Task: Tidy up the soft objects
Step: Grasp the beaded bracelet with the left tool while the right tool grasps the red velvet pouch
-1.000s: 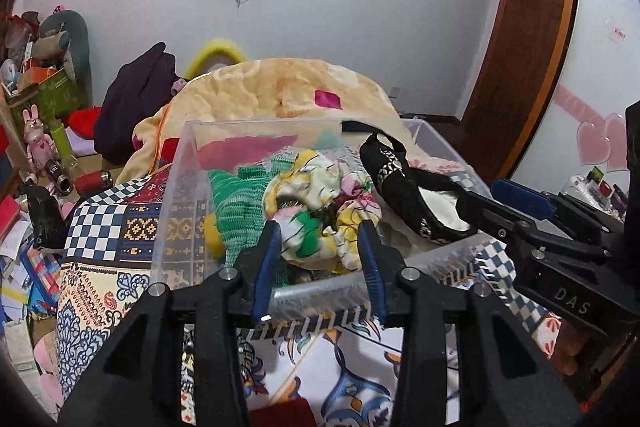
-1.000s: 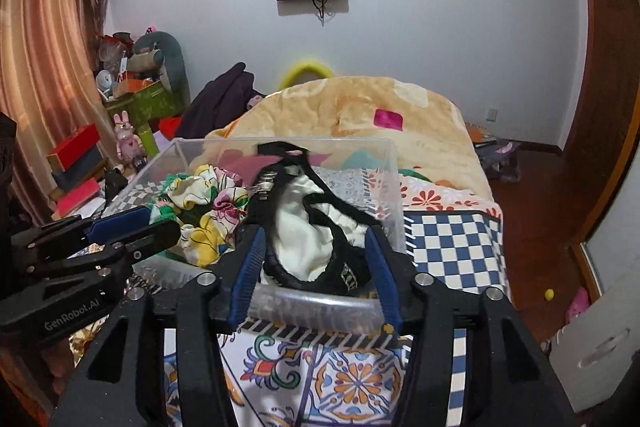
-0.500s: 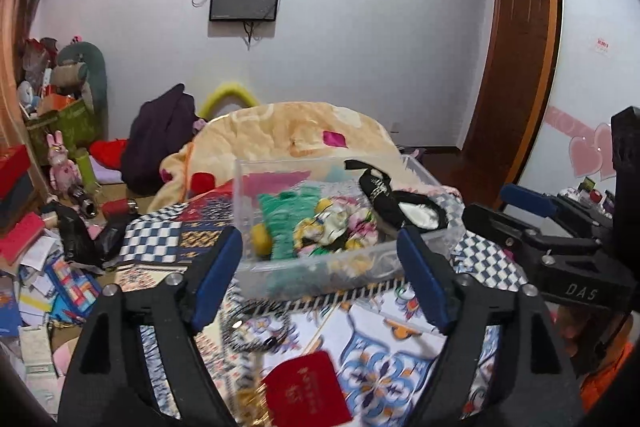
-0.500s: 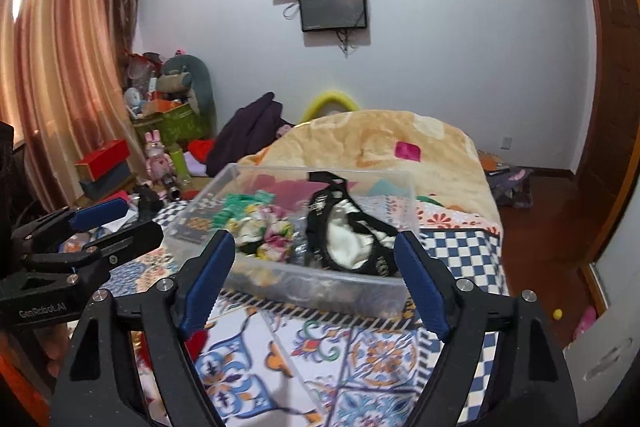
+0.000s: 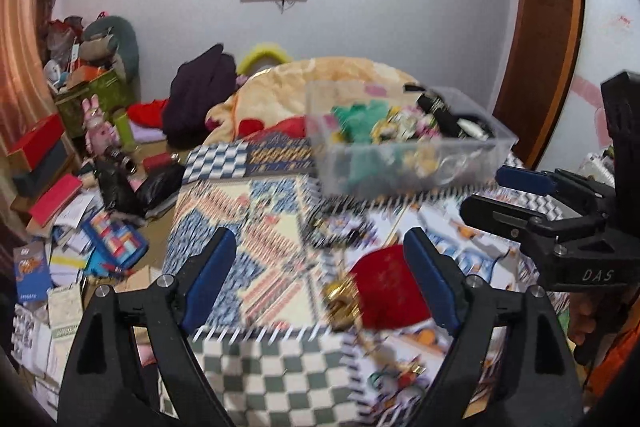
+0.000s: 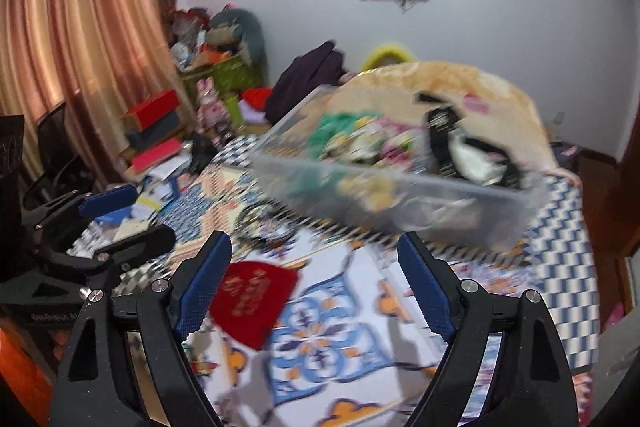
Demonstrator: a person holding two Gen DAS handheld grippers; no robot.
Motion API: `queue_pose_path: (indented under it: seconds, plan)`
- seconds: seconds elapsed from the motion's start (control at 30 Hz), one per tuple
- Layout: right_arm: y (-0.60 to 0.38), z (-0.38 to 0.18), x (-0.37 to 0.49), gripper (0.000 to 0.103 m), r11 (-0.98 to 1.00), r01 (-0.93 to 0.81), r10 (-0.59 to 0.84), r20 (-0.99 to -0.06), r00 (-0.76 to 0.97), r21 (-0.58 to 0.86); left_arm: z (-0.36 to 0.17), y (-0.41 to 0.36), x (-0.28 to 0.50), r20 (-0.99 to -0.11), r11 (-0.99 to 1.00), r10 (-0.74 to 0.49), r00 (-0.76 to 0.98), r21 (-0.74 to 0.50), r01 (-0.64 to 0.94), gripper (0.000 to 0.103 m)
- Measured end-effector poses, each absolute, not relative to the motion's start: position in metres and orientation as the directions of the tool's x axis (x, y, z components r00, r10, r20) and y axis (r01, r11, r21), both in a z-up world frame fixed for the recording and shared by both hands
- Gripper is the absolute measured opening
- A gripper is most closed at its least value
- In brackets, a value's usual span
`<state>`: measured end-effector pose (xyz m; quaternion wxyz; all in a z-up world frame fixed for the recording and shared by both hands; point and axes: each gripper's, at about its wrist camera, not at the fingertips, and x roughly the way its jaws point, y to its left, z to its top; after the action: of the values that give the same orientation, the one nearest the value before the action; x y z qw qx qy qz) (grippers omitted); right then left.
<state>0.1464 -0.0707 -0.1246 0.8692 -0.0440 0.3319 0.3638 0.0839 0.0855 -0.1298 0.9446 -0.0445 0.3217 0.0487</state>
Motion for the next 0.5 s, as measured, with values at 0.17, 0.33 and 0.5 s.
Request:
queue_pose_path:
  seconds: [0.17, 0.33, 0.5]
  plan:
    - [-0.042, -0.144, 0.144, 0.083, 0.697, -0.691, 0.613, -0.658, 0.437, 0.191, -0.144, 0.099, 0.073, -0.635, 0.987, 0.073, 0.769, -0.064, -0.147, 0.086]
    - [-0.024, -0.165, 0.146, 0.083, 0.682, -0.695, 0.606, -0.709, 0.362, 0.228, -0.154, 0.114, 0.071, -0.655, 0.981, 0.071, 0.752, -0.091, -0.171, 0.086]
    - [-0.014, -0.182, 0.142, 0.083, 0.676, -0.705, 0.581, -0.743, 0.332, 0.213, -0.16, 0.12, 0.074, -0.667, 0.977, 0.059, 0.743, -0.115, -0.18, 0.086]
